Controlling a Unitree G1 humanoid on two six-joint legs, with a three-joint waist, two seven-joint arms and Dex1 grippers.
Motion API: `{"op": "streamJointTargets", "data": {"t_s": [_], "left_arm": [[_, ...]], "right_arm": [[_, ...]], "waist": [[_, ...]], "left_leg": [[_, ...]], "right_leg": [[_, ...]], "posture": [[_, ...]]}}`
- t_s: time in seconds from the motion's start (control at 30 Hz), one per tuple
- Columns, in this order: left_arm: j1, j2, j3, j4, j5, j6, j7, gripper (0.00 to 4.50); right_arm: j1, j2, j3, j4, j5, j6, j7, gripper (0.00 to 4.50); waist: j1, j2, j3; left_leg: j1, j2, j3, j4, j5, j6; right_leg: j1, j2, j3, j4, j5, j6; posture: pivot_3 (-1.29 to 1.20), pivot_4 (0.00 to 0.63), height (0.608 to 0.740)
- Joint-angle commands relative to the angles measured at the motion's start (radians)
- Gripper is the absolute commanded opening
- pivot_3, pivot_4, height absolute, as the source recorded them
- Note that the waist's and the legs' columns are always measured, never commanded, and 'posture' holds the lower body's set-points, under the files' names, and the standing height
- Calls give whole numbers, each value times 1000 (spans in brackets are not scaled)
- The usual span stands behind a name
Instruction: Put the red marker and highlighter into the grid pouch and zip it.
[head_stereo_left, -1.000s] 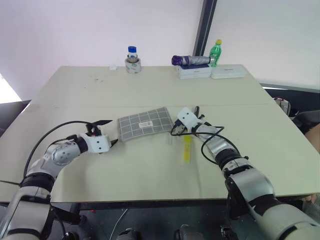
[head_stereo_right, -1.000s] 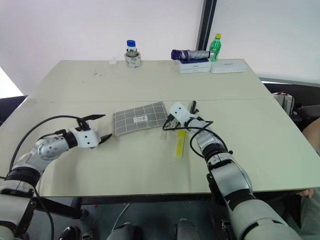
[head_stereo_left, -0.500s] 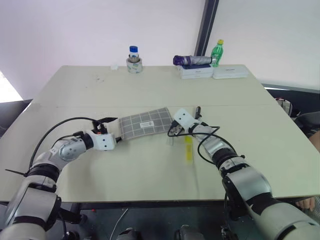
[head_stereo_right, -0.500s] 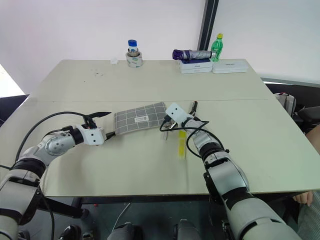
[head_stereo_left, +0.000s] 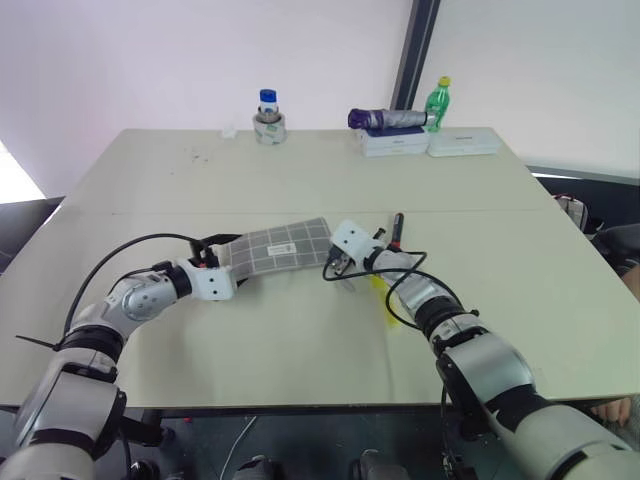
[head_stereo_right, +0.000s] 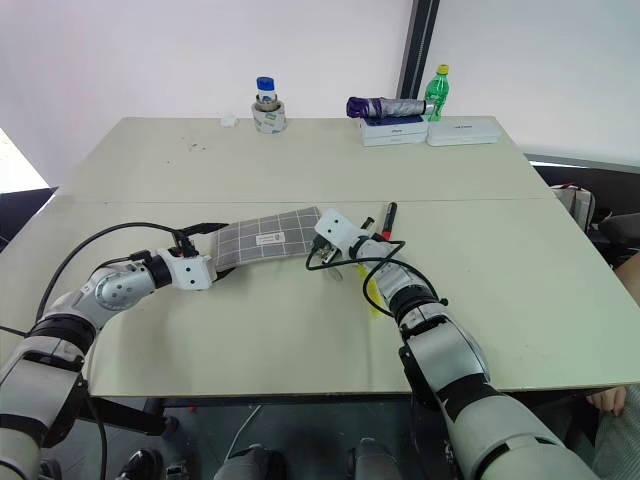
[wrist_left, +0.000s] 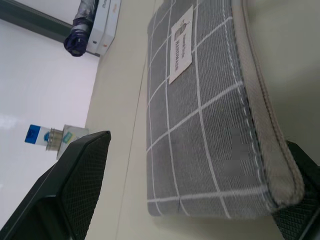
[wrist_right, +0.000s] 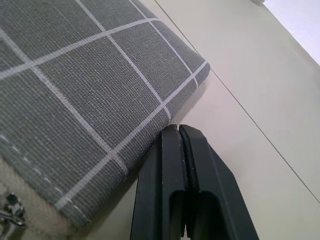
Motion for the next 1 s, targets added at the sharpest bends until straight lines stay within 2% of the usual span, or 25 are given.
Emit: {"op": "streamJointTargets", "data": {"t_s": [0.03, 0.17, 0.23, 0.3, 0.47, 0.5, 0.63, 0.77, 1.0], "left_arm": [[10, -8, -25, -4, -1, -19, -20, 4500], [18, -4, -22, -1, -9, -10, -27, 4500], [25, -8, -18, 7, -36, -5, -64, 3962], [34, -14, -9, 9, -64, -4, -95, 3161], [49, -31, 8, -4, -140, 17, -186, 500], [52, -33, 13, -8, -160, 18, -206, 84], [57, -65, 78, -43, -309, 86, -315, 31], [77, -97, 165, -136, -491, 259, -441, 31], [186, -89, 257, -489, -697, 689, -554, 31]], "right_arm": [[-26, 0, -1, -10, -4, -15, -10, 43], [-26, -8, -3, -8, -5, -15, -11, 43], [-26, -13, 1, -10, -11, -17, -11, 0], [-25, -14, 2, -12, -11, -18, -10, 0], [-26, -15, -2, -15, -7, -18, -11, 0], [-28, -16, -3, -17, -7, -18, -11, 0], [-38, -21, -13, -28, 4, -14, -11, 0], [-54, -43, -24, -57, 13, -15, -2, 0], [-67, -84, -115, -157, 119, 32, 66, 0]], "waist": [[0, 0, 0], [0, 0, 0], [-1, 0, 0], [-1, 0, 0], [-2, 1, -1], [-2, 1, -1], [-2, 1, -1], [-4, 1, -1], [-26, 1, -1]], "left_leg": [[0, 0, 0, 0, 0, 0], [0, 0, 1, 0, 0, 0], [0, 0, 1, 0, 0, 0], [0, 0, 1, 0, 0, 0], [0, 1, 2, 1, 0, 0], [0, 1, 2, 1, 0, 0], [0, 1, 3, 1, 0, 0], [0, 1, 2, 1, 0, 0], [-1, 2, 1, 1, 0, 0]], "right_leg": [[0, 0, 0, 0, 0, 0], [0, 0, 0, 0, 0, 0], [0, 0, 0, 0, 0, 0], [0, 0, 0, 0, 0, 0], [-1, 0, 0, 0, 0, 0], [-1, 0, 0, 0, 0, 0], [-1, 0, 0, 0, 0, 0], [-1, 0, 0, 1, 0, 0], [-2, 1, 0, 2, 0, 0]], "posture": [[0, 150, 740], [0, 150, 740], [0, 150, 740], [0, 150, 740], [0, 150, 740], [0, 150, 740], [0, 150, 740], [0, 150, 740], [0, 150, 740]]}}
